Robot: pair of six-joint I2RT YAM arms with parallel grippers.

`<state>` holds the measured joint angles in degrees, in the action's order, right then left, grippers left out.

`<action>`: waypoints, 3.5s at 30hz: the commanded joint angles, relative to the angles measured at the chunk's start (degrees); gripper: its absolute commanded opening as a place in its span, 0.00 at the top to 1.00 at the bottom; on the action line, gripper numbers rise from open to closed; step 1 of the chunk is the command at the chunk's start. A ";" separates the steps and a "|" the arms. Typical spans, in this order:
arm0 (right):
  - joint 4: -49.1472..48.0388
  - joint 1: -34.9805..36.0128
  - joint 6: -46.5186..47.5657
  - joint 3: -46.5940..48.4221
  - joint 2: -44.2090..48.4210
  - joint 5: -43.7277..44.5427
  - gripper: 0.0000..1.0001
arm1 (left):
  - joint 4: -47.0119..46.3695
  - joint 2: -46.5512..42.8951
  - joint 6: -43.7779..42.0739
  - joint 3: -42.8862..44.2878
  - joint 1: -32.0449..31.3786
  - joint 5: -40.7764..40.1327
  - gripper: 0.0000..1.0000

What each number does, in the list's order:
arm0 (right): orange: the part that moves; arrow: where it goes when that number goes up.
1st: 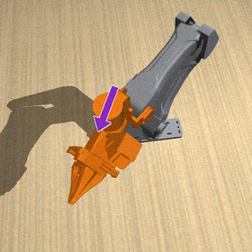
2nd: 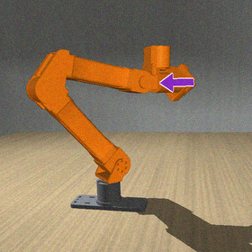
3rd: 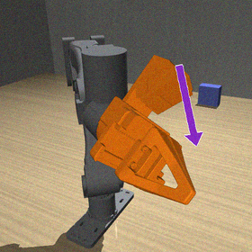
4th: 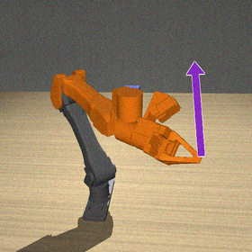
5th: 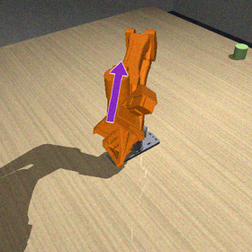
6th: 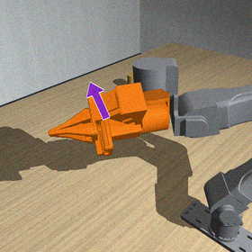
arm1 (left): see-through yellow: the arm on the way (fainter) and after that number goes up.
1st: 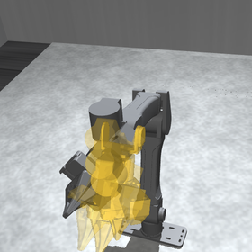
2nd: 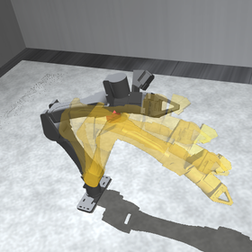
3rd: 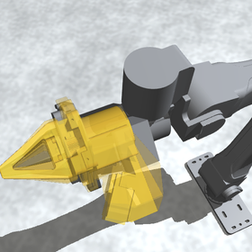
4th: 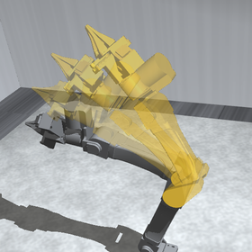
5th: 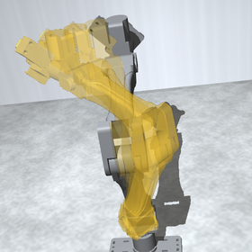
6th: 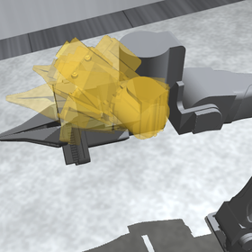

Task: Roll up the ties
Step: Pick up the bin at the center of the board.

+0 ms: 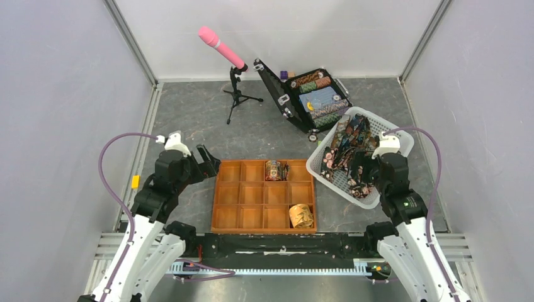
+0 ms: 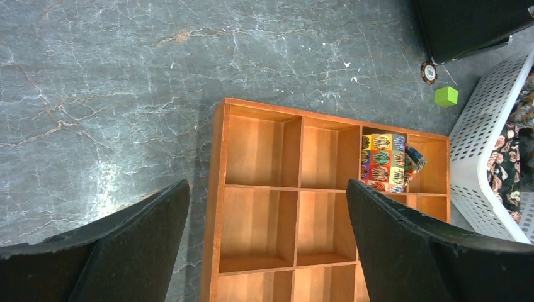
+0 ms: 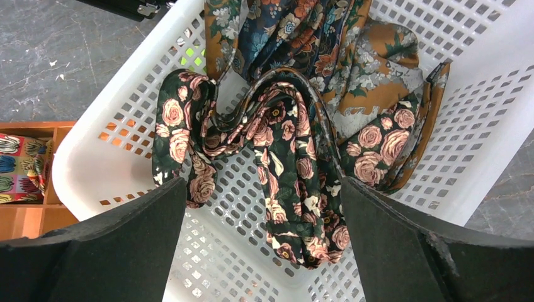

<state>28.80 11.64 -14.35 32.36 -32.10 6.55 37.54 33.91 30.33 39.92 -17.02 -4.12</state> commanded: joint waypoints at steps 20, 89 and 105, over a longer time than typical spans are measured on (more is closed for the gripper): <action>8.35 -20.24 -3.04 10.14 -14.74 3.77 0.02 | -8.84 6.60 -3.25 -1.91 -0.12 2.48 0.00; -9.00 -30.41 -23.89 23.39 -17.83 -11.35 1.00 | -1.40 14.33 -3.72 14.82 -0.06 6.66 0.00; -2.81 -23.63 -28.27 53.87 -30.74 -27.86 1.00 | 15.02 29.42 -12.08 53.43 -0.04 2.89 0.00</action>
<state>30.68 -16.69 -37.95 78.11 -61.17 -16.38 48.49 62.76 20.86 86.78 -17.02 -1.89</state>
